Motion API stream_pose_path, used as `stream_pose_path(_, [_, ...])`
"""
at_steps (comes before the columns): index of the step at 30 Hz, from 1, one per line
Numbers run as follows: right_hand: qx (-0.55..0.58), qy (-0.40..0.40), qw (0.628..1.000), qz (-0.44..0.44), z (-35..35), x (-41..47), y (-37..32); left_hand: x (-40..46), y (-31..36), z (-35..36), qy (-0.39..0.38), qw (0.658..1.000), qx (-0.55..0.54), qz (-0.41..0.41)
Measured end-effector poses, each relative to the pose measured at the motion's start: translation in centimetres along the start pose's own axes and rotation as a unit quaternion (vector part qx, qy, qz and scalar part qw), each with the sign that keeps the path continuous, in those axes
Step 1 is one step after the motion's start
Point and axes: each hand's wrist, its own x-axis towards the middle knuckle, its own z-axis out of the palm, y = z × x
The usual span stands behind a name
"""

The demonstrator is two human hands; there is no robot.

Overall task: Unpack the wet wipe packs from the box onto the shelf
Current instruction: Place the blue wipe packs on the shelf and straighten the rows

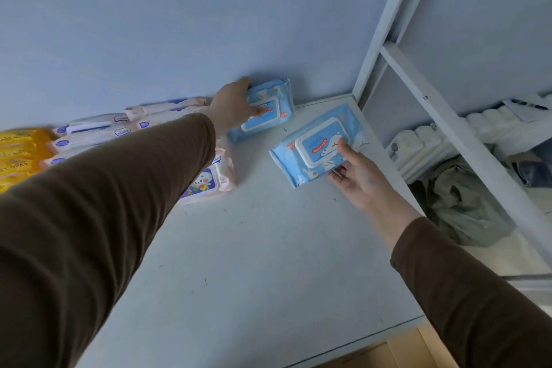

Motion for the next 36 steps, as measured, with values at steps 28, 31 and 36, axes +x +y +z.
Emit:
stream_pose_path(28, [-0.505,0.129,0.812,-0.262,5.7,6.7,5.4,-7.2,-3.4,-1.8,0.042,0.992,0.11,0.046])
stream_pose_path(31, [-0.519,0.063,0.801,-0.293,6.3,6.7,4.8,-7.1,-3.2,-1.3,0.033,0.989,0.14,0.038])
stream_pose_path(36, [-0.545,0.049,0.758,-0.354,6.4,6.2,5.2,-6.4,-3.4,-0.7,0.055,0.988,0.129,0.059])
